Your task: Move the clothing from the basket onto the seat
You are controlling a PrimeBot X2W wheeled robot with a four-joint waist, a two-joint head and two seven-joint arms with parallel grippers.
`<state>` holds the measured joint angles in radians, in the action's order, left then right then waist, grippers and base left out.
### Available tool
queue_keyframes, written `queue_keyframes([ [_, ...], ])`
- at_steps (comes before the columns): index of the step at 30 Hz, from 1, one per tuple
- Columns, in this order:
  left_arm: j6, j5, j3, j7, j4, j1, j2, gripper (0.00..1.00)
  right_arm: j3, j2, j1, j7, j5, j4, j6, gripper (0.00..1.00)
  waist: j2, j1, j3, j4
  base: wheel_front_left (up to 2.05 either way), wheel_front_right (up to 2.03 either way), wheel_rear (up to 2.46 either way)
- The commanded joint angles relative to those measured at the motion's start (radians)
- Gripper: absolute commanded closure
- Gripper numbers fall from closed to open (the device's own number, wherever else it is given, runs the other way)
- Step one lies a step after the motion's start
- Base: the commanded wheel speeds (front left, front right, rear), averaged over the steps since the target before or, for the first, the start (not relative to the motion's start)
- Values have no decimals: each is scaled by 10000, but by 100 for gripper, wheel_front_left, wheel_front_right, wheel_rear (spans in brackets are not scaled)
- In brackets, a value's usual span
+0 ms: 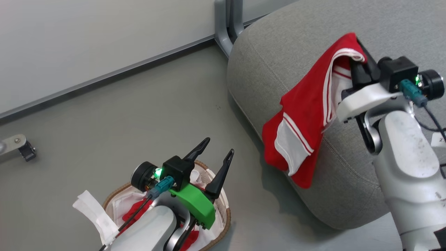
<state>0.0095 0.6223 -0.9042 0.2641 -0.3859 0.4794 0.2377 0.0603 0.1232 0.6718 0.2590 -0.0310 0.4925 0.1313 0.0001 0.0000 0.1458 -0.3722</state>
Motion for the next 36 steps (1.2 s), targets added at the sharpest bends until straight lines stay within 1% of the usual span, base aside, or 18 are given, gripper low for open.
queue_keyframes([
  [1, 56, -77, 44, 4, 79, 180, 52, 0, 29, 172, 449, -53, -126, 22, -10, 100, -1, 0, 399, 329, 0, 0, 0],
  [7, 101, -371, 48, 4, 355, 493, 132, 0, 271, 975, 2410, -708, -639, 242, -10, 100, -1, 0, 1187, 828, 0, 0, 0],
  [11, 168, -516, 43, -16, 571, 785, 152, 0, 141, 1692, 4021, -1396, -969, 363, -10, 100, -1, 0, 1794, 1225, 0, 0, 0],
  [13, 177, -580, 15, -47, 701, 921, 149, 0, 79, 2163, 4910, -1748, -1059, 443, -10, 100, -1, 0, 2121, 1461, 0, 0, 0],
  [18, 216, -847, -87, -111, 999, 1285, 174, 0, -272, 3314, 6967, -2452, -814, 708, -10, 100, -1, 0, 2922, 2027, 0, 0, 0],
  [22, 217, -1065, -167, -143, 1234, 1624, 150, 0, -674, 4214, 8119, -2768, -355, 1222, -10, 100, -1, 0, 3540, 2449, 0, 0, 0],
  [25, 212, -1181, -220, -174, 1405, 1856, 71, 0, -1093, 4678, 8430, -2802, 26, 1729, -10, 100, -1, 0, 3952, 2746, 0, 0, 0],
  [27, 208, -1253, -271, -186, 1479, 1992, 21, 0, -1408, 4987, 8337, -2767, 256, 2115, -12, 100, -1, 0, 4193, 2921, 0, 0, 0],
  [29, 192, -1324, -334, -206, 1557, 2065, -15, 0, -1842, 5153, 8106, -2711, 426, 2535, -12, 100, -1, 0, 4405, 3070, 0, 0, 0],
  [33, 164, -1340, -401, -244, 1628, 2166, -36, 0, -2891, 5226, 7271, -2392, 777, 3482, -12, 100, -1, 0, 4779, 3275, 0, 0, 0],
  [36, 188, -1327, -391, -270, 1681, 2193, 73, 0, -3738, 4968, 6638, -2152, 1111, 4129, -12, 100, -1, 0, 5009, 3309, 0, 0, 0],
])
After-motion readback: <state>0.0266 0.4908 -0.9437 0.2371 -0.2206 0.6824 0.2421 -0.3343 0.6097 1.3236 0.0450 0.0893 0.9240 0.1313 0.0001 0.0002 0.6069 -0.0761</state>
